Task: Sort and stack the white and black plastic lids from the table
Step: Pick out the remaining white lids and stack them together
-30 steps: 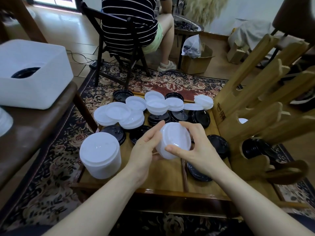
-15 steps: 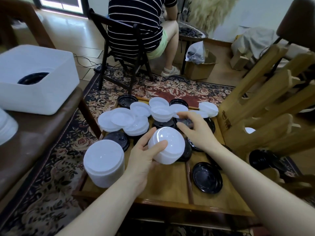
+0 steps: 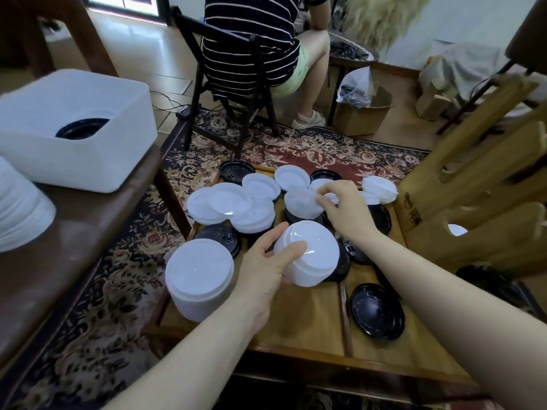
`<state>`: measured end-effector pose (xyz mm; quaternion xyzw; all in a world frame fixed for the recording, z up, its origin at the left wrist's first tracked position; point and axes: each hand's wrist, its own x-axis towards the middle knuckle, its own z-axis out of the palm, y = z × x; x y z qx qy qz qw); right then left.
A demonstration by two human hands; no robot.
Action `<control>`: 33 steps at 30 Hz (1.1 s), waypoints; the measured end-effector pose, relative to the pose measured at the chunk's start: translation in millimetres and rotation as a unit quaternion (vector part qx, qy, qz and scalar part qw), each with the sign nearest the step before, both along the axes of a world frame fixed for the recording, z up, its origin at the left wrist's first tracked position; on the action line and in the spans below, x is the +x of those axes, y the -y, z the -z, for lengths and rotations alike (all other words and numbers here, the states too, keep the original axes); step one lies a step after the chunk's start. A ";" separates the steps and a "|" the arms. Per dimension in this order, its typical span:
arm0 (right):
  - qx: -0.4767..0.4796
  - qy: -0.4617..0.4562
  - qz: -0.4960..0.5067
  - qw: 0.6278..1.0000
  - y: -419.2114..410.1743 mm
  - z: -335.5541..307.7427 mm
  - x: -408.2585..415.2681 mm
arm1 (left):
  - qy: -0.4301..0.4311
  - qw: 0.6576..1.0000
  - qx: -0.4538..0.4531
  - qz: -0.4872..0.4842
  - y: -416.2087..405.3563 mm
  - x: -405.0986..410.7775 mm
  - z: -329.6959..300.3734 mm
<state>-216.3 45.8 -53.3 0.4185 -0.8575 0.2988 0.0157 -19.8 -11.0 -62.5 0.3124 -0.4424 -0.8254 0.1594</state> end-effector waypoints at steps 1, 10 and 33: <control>-0.052 0.062 0.024 0.996 -7.1 -8.1 5.8 | 0.001 1.000 0.000 -0.001 -1.2 0.3 -0.4; -0.342 0.646 0.096 0.676 -87.4 -54.1 55.7 | -0.037 0.999 0.016 -0.016 -10.6 -2.4 -2.7; 0.043 0.381 -0.224 0.896 -122.0 -57.4 52.4 | -0.052 0.984 0.020 0.170 -5.5 0.6 -1.9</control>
